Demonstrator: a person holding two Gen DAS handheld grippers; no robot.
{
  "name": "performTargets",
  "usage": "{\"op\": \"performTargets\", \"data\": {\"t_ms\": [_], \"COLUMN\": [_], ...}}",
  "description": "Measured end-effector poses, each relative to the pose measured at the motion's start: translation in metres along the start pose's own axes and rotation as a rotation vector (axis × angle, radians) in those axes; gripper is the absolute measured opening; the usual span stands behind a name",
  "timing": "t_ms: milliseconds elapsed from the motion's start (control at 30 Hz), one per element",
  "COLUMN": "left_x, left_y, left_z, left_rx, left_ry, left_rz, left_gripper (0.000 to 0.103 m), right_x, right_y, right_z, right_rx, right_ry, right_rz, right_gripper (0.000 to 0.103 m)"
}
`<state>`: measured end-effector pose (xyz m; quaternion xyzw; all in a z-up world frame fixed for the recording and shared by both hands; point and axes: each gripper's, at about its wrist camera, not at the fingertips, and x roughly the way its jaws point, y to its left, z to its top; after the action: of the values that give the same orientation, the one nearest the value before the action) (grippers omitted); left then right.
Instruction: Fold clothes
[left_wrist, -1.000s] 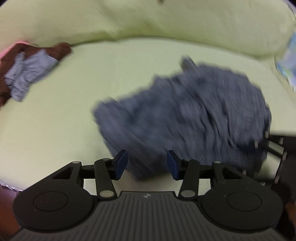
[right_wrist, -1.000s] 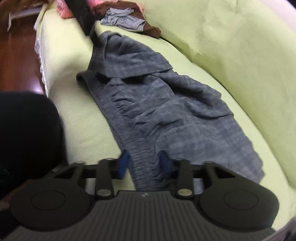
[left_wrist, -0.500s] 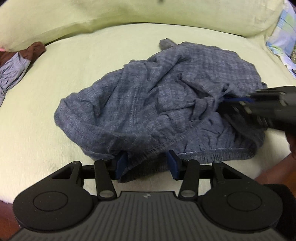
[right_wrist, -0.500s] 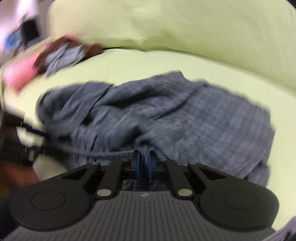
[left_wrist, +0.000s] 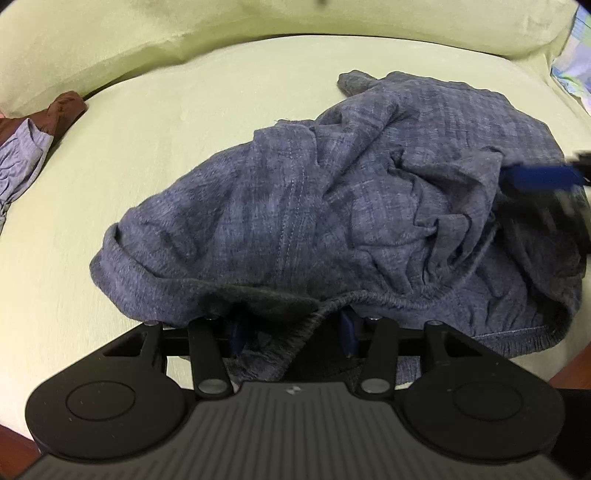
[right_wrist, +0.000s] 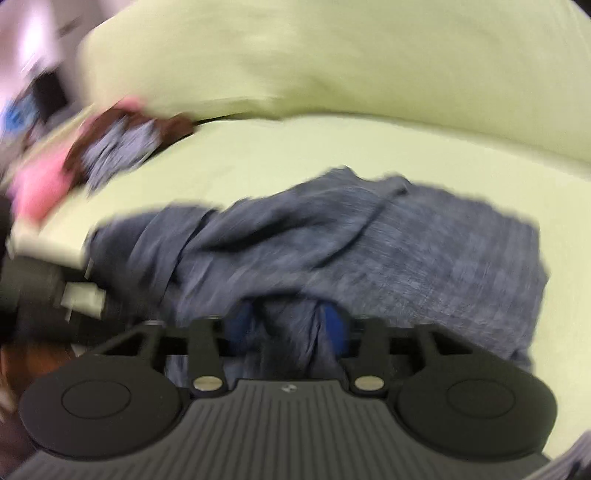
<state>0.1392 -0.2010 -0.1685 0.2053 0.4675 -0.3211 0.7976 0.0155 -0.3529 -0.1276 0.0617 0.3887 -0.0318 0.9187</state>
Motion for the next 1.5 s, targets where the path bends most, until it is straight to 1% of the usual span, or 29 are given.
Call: {"op": "performTargets", "data": {"t_ms": [33,67,100,133,167,200,233,300,367,400,533,633,700,733,800,900,933,1000,1033,1067,1100,1133,1200,1233,1267,1300,1367,1433,1500], "left_x": [-0.001,-0.002,0.001,-0.003,-0.008,-0.014,-0.020,-0.030,-0.047,-0.053,-0.076,-0.072,-0.059,-0.047,-0.034,-0.009,-0.007,-0.009,-0.010,-0.011,-0.011,-0.011,-0.010,-0.008,-0.008,-0.009,-0.012,-0.019,-0.033], "left_y": [0.001,0.002,0.000,0.000,0.003,0.006,0.010,0.017,0.024,0.026,0.017,0.005,-0.001,-0.005,-0.009,-0.016,-0.018,-0.022,-0.027,-0.030,-0.032,-0.035,-0.037,-0.037,-0.037,-0.037,-0.036,-0.036,-0.035], "left_z": [-0.001,-0.002,0.001,0.002,0.006,0.011,0.016,0.024,0.040,0.045,0.065,0.065,0.058,0.045,0.028,-0.018,-0.027,-0.039,-0.045,-0.046,-0.046,-0.046,-0.048,-0.049,-0.049,-0.049,-0.049,-0.043,-0.037], "left_rx": [-0.010,-0.016,-0.020,-0.031,-0.043,-0.057,-0.070,-0.093,-0.115,-0.117,-0.071,-0.028,-0.003,0.009,0.017,0.007,0.002,0.011,0.029,0.035,0.037,0.038,0.036,0.030,0.029,0.036,0.052,0.095,0.143], "left_ry": [-0.003,-0.007,-0.011,-0.022,-0.031,-0.047,-0.064,-0.088,-0.130,-0.147,-0.190,-0.154,-0.112,-0.076,-0.040,0.015,0.016,-0.009,-0.021,-0.025,-0.026,-0.026,-0.034,-0.041,-0.046,-0.038,-0.021,-0.008,-0.022], "left_rz": [-0.006,-0.012,-0.016,-0.030,-0.028,-0.017,-0.006,0.005,-0.024,-0.037,-0.008,0.018,0.027,0.029,0.043,0.101,0.114,0.138,0.158,0.175,0.183,0.190,0.197,0.205,0.208,0.202,0.189,0.190,0.199], "left_gripper": [0.051,0.045,0.029,0.020,0.013,0.011,0.011,0.011,0.011,0.011,0.012,0.013,0.013,0.015,0.017,0.018,0.018,0.019,0.020,0.022,0.022,0.022,0.023,0.023,0.021,0.018,0.005,0.003,0.003], "right_x": [-0.005,-0.007,-0.007,-0.003,0.004,0.007,0.004,-0.008,-0.025,-0.033,-0.057,-0.059,-0.052,-0.048,-0.039,-0.030,-0.028,-0.032,-0.036,-0.038,-0.041,-0.042,-0.045,-0.043,-0.040,-0.036,-0.037,-0.049,-0.070], "right_y": [0.007,0.016,0.023,0.029,0.035,0.036,0.032,0.022,0.007,0.000,-0.022,-0.028,-0.022,-0.018,-0.006,0.014,0.022,0.038,0.044,0.049,0.052,0.054,0.058,0.057,0.055,0.053,0.050,0.048,0.044], "right_z": [-0.009,-0.019,-0.028,-0.034,-0.040,-0.041,-0.037,-0.023,-0.005,0.004,0.029,0.036,0.028,0.022,-0.003,-0.039,-0.052,-0.068,-0.071,-0.072,-0.072,-0.071,-0.071,-0.072,-0.072,-0.072,-0.071,-0.068,-0.058], "right_rx": [-0.046,-0.095,-0.138,-0.182,-0.236,-0.243,-0.206,-0.117,-0.030,0.006,0.131,0.158,0.126,0.106,0.043,-0.043,-0.077,-0.118,-0.129,-0.141,-0.147,-0.152,-0.156,-0.158,-0.160,-0.161,-0.173,-0.187,-0.206], "right_ry": [0.008,0.018,0.030,0.042,0.059,0.065,0.058,0.036,-0.006,-0.025,-0.046,-0.025,0.010,0.022,0.056,0.092,0.093,0.054,0.040,0.032,0.033,0.034,0.028,0.035,0.054,0.081,0.073,0.044,-0.002], "right_rz": [-0.005,-0.016,-0.034,-0.077,-0.136,-0.150,-0.126,-0.098,-0.078,-0.071,0.004,0.016,-0.029,-0.048,-0.102,-0.185,-0.220,-0.279,-0.307,-0.336,-0.351,-0.361,-0.374,-0.376,-0.374,-0.372,-0.384,-0.398,-0.425], "right_gripper": [0.052,0.055,0.055,0.052,0.036,0.025,0.006,0.006,0.006,0.006,0.007,0.011,0.020,0.021,0.024,0.024,0.025,0.025,0.029,0.036,0.040,0.048,0.048,0.042,0.019,0.004,0.003,0.003,0.003]}}
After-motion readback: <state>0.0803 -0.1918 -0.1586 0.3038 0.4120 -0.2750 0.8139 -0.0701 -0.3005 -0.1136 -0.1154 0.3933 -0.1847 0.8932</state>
